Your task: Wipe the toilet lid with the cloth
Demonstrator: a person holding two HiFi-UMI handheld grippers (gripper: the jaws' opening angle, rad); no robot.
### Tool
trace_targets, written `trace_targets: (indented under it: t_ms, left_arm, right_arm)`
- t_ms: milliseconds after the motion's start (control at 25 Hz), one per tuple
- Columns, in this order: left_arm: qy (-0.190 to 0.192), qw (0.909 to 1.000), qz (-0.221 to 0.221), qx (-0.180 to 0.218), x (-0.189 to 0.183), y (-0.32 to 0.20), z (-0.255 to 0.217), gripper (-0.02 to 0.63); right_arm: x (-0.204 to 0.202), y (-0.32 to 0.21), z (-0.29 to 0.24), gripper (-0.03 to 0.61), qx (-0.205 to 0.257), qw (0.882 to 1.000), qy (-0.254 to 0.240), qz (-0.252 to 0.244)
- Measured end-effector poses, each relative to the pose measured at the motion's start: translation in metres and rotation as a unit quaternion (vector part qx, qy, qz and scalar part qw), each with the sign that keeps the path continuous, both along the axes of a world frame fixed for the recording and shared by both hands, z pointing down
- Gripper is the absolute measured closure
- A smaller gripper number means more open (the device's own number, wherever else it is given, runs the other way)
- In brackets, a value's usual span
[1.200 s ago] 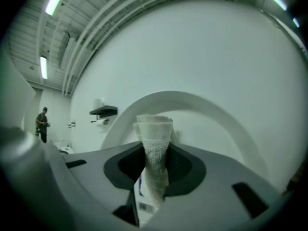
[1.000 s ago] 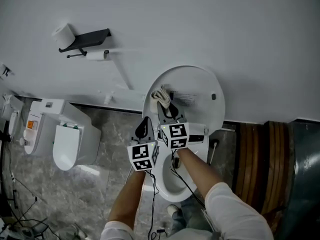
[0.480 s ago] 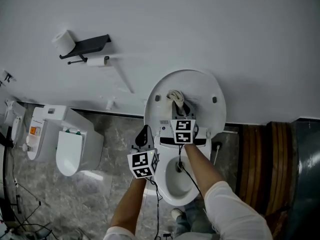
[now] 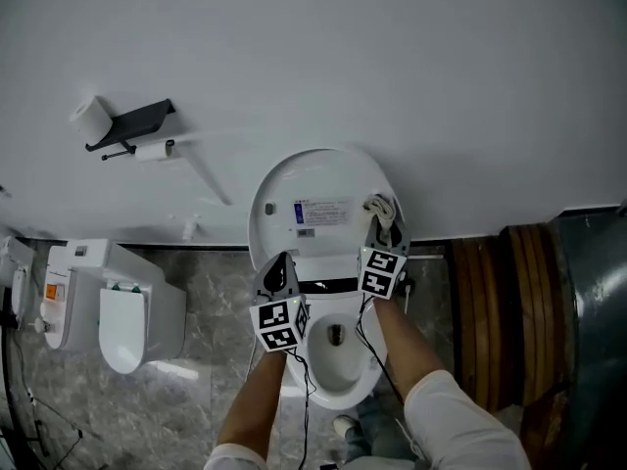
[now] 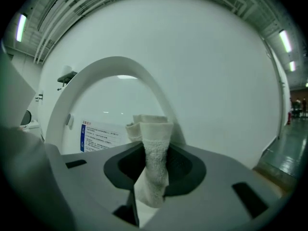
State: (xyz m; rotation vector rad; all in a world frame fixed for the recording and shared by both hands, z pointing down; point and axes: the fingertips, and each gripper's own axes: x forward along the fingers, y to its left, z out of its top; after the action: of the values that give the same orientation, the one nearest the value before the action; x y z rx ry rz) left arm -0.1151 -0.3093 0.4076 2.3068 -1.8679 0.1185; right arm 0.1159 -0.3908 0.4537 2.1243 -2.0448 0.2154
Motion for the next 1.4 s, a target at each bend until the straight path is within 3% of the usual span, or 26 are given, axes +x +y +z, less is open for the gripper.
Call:
trace_targets:
  t_ms: [160, 280, 440, 560, 640, 880, 1120, 1400]
  left_arm:
    - [0.004, 0.9999, 0.009, 0.000, 0.015, 0.002, 0.003, 0.603]
    - [0.004, 1.0000, 0.009, 0.000, 0.014, 0.003, 0.007, 0.603]
    - [0.001, 0.9999, -0.011, -0.006, -0.013, 0.008, 0.017, 0.603]
    - [-0.001, 0.9994, -0.033, -0.008, -0.044, 0.014, 0.026, 0.603]
    - [-0.010, 0.9990, -0.043, -0.009, -0.062, 0.017, 0.033, 0.603]
    - [-0.019, 0.9986, -0.048, -0.012, -0.084, 0.011, 0.051, 0.603]
    - [-0.006, 0.9991, -0.036, -0.021, -0.073, 0.010, 0.066, 0.603]
    - [0.002, 0.9997, -0.011, -0.023, -0.049, 0.007, 0.066, 0.603]
  right_arm:
    - [0.021, 0.008, 0.003, 0.491, 0.006, 0.999, -0.026, 0.033]
    - [0.006, 0.009, 0.001, 0.491, 0.022, 0.999, -0.037, 0.010]
    - [-0.072, 0.020, 0.000, 0.491, 0.055, 0.992, -0.063, -0.098]
    - [-0.156, 0.031, 0.008, 0.491, 0.058, 0.976, -0.055, -0.203]
    - [-0.205, 0.034, 0.020, 0.491, 0.045, 0.966, -0.053, -0.248]
    - [-0.274, 0.013, 0.068, 0.491, -0.005, 0.961, -0.069, -0.267]
    - [-0.254, -0.005, 0.078, 0.491, -0.011, 0.973, -0.073, -0.220]
    - [-0.143, -0.011, 0.076, 0.491, 0.012, 0.990, -0.049, -0.132]
